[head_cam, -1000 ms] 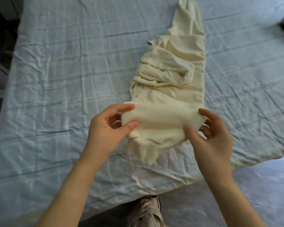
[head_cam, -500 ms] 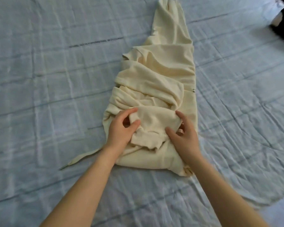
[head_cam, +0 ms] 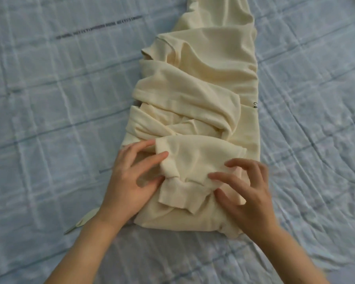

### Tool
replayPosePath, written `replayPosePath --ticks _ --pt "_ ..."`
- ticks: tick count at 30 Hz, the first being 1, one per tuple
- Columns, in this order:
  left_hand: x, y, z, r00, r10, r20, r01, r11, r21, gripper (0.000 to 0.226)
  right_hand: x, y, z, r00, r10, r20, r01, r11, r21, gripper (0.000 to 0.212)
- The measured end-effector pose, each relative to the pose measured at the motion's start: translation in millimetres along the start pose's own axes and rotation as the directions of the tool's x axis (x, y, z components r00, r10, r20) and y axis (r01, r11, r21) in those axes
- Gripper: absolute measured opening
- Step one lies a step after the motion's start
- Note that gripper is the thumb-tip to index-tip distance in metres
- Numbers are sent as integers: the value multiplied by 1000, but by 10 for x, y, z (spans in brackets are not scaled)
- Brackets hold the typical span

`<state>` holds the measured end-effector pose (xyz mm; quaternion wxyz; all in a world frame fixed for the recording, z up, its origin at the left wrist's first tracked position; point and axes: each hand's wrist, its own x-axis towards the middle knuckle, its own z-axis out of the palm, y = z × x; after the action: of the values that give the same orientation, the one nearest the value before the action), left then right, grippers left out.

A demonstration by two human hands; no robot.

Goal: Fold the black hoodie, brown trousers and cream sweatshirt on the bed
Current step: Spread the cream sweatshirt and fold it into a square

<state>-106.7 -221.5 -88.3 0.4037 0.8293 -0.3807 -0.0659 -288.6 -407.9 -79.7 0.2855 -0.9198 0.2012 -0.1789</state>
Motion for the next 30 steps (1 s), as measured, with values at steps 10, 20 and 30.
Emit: replayPosePath --ticks 10,20,30 --pt "1121 186 126 897 -384 -219 328 910 -253 10 1131 43 -38 838 529 -132 -433 793 429 12" --pt "1344 131 731 972 -48 231 -82 849 522 60 1530 279 418 977 82 196 -26 962 -271 54" --pt "2234 82 532 977 162 -138 -106 932 347 32 2202 798 17 991 124 -49 -118 988 100 50"
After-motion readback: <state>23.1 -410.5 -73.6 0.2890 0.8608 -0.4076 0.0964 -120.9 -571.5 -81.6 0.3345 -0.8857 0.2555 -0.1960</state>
